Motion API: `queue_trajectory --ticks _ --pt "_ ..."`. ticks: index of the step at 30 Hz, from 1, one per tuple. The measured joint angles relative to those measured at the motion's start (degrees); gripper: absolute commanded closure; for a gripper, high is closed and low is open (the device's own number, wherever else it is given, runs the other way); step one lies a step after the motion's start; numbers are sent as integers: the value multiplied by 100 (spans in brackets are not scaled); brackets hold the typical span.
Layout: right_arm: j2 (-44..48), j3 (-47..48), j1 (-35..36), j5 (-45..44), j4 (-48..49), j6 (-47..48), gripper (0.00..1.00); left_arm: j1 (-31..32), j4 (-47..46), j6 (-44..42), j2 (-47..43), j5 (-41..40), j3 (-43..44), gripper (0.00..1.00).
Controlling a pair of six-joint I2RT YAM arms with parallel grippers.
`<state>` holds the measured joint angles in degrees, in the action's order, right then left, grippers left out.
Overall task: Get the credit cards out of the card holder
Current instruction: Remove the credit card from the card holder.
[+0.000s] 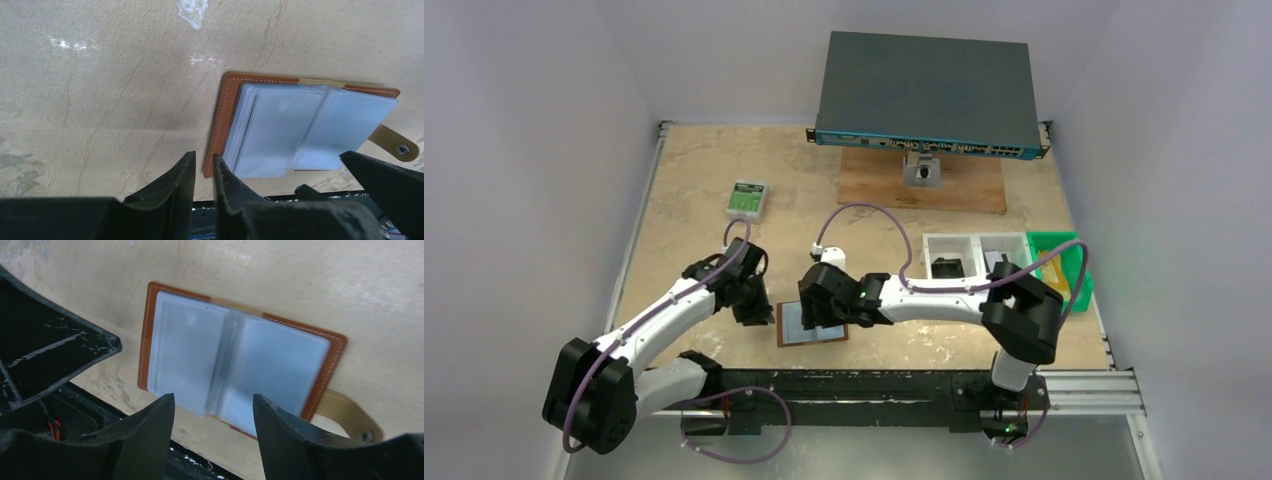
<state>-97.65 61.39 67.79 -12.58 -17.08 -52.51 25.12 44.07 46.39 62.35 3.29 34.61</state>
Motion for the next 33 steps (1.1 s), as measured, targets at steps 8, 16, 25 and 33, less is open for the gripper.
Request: queue_trajectory --ticks 8,16,25,33 --pt "-568 269 157 31 125 2 43 -4 -678 168 540 273 -361 95" --pt "-817 391 155 15 131 4 43 0 -1165 332 741 645 -459 99" --pt "-874 420 153 9 109 11 61 57 -1272 466 728 702 -503 100" --pt "-997 560 114 -15 -70 55 84 129 -1279 562 662 625 -531 100"
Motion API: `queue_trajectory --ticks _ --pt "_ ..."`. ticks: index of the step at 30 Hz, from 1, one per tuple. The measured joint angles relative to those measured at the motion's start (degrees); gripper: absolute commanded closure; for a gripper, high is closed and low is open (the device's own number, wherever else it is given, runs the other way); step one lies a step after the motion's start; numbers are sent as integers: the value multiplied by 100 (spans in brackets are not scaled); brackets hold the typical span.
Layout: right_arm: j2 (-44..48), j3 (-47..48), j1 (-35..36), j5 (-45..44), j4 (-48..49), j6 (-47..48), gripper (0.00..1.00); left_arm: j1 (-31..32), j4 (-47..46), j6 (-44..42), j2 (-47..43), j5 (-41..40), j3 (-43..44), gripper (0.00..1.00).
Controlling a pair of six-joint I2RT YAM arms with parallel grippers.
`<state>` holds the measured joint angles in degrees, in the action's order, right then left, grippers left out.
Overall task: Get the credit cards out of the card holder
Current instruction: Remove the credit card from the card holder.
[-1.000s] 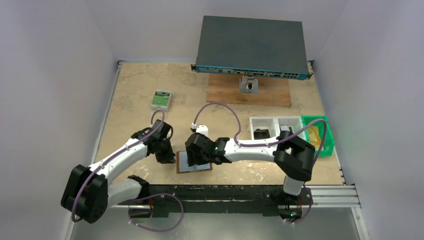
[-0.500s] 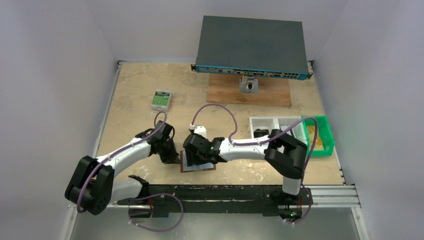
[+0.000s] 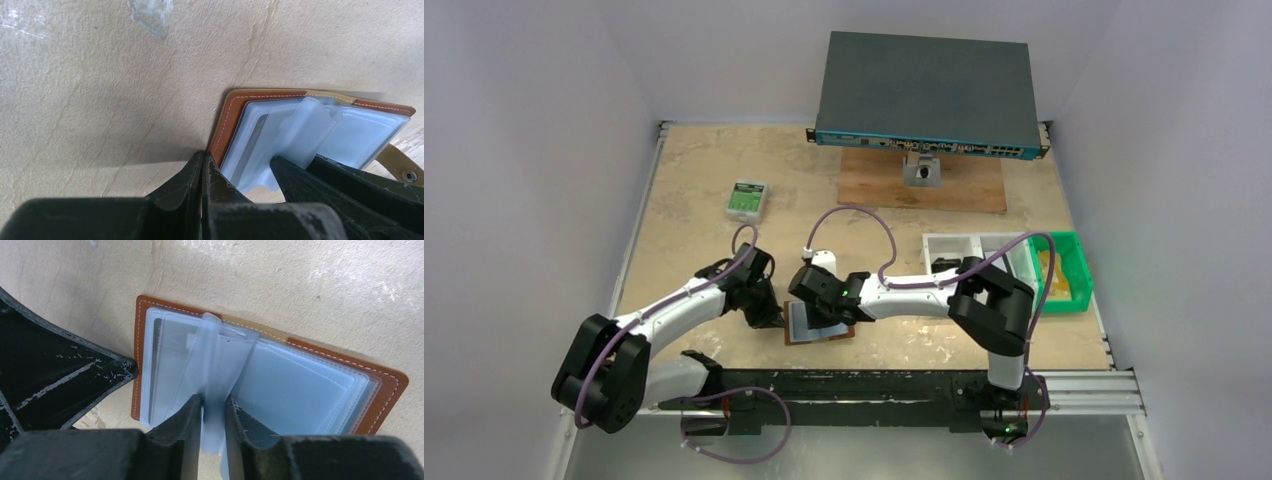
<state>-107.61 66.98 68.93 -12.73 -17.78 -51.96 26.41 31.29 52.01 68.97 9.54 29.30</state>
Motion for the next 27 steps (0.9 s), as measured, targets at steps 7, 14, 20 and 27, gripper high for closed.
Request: queue_trajectory --ticks 7,14,20,27 --pt "46 -153 -76 81 208 -4 96 39 107 2 -92 -92 -17 99" --pt "317 -922 -302 562 1349 -11 100 76 542 -72 -354 -190 90 92" --pt "337 -1255 -498 1058 2037 -46 100 90 874 -190 -745 -210 527 91" --pt "223 -1290 -533 1259 2382 -57 100 258 929 -214 -734 -142 649 80"
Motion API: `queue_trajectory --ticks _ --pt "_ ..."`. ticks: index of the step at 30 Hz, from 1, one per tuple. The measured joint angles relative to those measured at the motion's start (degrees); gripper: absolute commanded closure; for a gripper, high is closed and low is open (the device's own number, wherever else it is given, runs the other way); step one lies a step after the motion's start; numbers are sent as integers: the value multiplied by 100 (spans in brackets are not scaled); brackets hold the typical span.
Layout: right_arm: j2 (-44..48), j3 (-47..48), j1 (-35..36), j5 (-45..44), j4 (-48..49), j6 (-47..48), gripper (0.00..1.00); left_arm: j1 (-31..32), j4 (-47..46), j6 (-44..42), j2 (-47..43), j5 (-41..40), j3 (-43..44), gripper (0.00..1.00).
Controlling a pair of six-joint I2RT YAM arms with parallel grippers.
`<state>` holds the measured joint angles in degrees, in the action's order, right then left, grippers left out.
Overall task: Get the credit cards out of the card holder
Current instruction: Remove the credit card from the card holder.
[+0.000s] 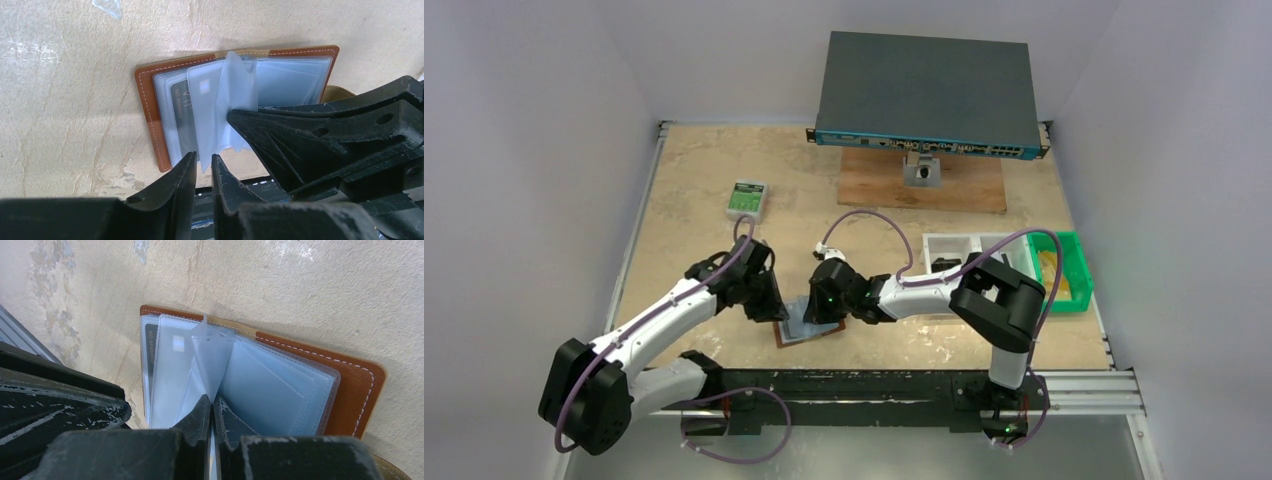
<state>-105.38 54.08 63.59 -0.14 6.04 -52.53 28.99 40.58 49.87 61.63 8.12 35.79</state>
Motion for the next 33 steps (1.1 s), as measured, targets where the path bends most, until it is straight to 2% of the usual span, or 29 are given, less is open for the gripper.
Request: queue_trajectory --ticks 5,18,33 --pt "-11 -4 -2 26 44 0 100 9 -39 0 146 72 -2 74" --pt "-37 -11 -26 109 120 -2 100 33 -509 2 678 334 -142 75" --pt "-42 -11 -28 127 122 0 100 33 -437 -2 621 162 -168 75"
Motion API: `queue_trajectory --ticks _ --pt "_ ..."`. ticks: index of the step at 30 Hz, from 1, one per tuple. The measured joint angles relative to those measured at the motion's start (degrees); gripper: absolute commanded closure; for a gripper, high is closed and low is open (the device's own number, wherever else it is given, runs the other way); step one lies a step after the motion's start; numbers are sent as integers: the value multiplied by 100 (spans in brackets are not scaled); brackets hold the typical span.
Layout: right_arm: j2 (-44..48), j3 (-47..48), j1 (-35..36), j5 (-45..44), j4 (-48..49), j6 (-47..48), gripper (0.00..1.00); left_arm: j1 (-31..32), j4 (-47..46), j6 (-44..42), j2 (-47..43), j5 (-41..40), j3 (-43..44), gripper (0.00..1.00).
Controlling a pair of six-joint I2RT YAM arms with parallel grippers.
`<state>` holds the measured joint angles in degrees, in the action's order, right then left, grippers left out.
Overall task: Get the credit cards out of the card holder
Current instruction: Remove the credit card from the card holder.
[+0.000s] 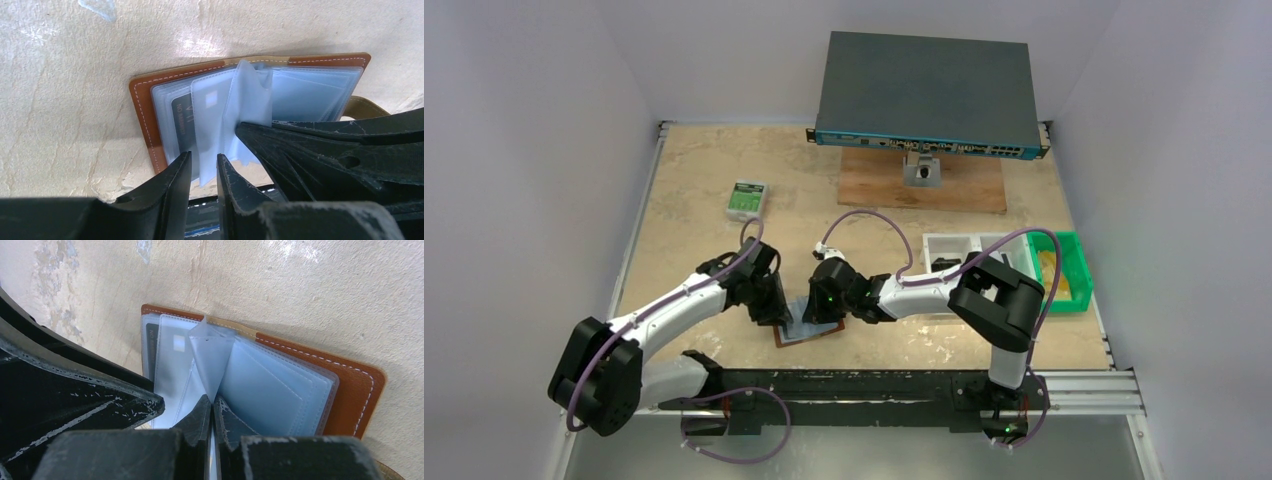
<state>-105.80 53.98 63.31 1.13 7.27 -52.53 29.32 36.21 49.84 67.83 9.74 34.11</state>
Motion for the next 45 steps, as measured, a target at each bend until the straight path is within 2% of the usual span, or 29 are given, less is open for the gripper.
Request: queue_trajectory --ticks 11,19,23,28,34,39,45 --pt "-33 2 -4 39 52 0 100 2 -164 -20 98 57 -4 76" --pt "-39 2 -7 57 81 0 100 2 -374 -94 374 157 -15 86" --pt "-33 2 -4 57 74 2 90 2 -385 -96 345 160 -20 86" --pt "15 59 0 96 -46 22 76 2 -415 -103 243 184 -26 77" --pt "210 133 4 79 -610 94 70 2 -581 -127 164 291 -74 72" --pt "302 184 4 28 -872 116 63 2 -704 -142 153 424 -122 71" --pt "492 184 4 -11 -1058 116 62 2 -1005 -142 153 632 -149 71"
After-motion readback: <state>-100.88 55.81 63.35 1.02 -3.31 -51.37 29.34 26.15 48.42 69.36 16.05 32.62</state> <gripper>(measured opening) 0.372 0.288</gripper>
